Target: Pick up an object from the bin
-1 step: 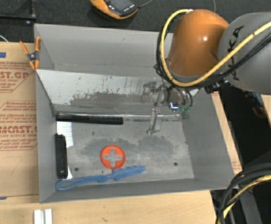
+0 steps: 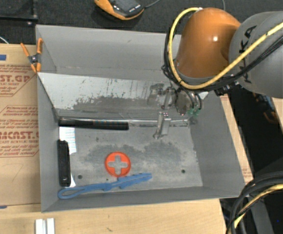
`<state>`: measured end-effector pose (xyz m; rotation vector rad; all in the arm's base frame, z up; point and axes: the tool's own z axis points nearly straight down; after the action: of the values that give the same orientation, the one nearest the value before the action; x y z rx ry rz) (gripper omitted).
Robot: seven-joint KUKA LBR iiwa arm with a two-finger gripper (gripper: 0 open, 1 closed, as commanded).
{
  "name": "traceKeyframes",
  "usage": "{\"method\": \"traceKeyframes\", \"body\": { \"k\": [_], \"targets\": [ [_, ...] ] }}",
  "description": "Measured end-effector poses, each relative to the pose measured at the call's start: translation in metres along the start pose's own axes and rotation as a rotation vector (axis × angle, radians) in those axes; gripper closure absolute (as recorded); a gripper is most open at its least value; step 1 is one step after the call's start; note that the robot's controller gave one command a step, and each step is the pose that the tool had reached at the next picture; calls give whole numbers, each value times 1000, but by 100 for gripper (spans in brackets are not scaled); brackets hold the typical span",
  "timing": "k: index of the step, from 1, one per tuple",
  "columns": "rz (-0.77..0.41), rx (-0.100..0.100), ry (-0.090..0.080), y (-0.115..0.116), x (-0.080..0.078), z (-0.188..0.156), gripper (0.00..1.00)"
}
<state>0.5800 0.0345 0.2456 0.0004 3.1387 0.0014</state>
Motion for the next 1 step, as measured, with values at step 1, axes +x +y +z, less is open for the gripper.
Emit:
{"method": "traceKeyframes", "body": {
  "k": [1],
  "targets": [
    [-10,1,1,-68,-11,148,0]
  ]
}}
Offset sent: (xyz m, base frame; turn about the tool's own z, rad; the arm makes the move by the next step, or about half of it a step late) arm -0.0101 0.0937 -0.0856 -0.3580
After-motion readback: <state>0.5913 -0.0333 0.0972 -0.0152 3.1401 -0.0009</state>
